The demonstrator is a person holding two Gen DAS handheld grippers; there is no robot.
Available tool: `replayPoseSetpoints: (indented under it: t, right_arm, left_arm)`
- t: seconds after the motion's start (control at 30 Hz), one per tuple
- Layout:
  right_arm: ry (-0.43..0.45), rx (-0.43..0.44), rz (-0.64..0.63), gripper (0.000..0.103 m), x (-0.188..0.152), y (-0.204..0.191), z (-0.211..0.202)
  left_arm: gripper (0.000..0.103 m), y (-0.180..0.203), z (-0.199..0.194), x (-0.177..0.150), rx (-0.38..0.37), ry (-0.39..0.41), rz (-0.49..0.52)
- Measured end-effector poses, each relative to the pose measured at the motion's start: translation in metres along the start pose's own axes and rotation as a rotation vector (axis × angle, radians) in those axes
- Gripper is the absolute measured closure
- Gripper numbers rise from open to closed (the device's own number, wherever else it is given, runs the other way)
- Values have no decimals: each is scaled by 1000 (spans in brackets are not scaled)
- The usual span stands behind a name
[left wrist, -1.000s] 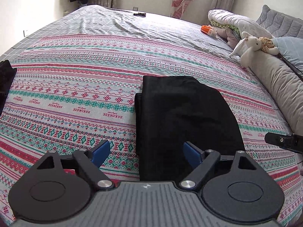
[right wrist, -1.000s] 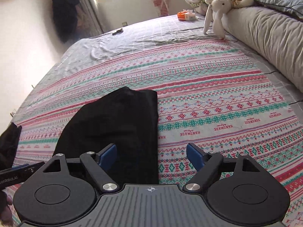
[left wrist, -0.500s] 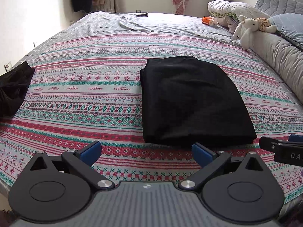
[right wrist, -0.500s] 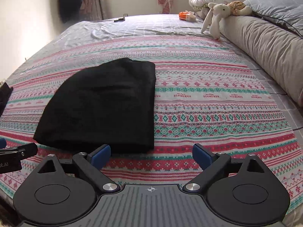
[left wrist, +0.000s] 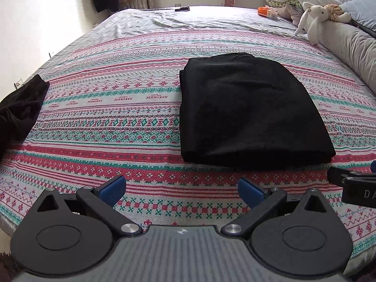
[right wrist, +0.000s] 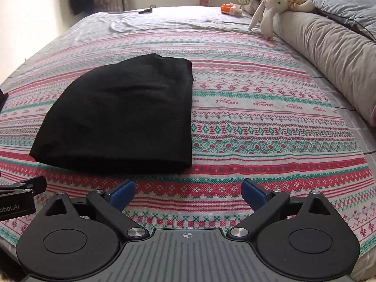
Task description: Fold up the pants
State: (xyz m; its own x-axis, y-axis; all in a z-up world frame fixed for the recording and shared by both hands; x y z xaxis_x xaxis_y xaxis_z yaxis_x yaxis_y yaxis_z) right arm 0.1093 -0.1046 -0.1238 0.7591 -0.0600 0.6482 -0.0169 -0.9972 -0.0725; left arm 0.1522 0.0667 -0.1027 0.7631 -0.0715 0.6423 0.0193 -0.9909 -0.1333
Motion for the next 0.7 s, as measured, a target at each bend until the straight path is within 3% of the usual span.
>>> replayPoseSetpoints:
  t: [0.7]
  right_arm:
    - [-22,8,4,5,-4,-3,3]
  left_arm:
    - [0,6,1,-3,-24,-11,-7]
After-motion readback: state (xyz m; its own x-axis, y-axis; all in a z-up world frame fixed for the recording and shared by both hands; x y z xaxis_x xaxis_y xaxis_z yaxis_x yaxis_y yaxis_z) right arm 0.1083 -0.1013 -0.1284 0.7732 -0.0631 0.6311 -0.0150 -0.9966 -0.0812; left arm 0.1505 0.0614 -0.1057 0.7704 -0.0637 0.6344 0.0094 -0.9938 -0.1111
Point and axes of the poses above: each gripper's, at about its wrist camera, not at the fingertips, and z roughly the way its jaws point, y to its right, x to its top, the point moved 9 cm from there along z, roughly the way its jaws point, and after that the axes turned 3 degrees about x, right-handed, at the moved point
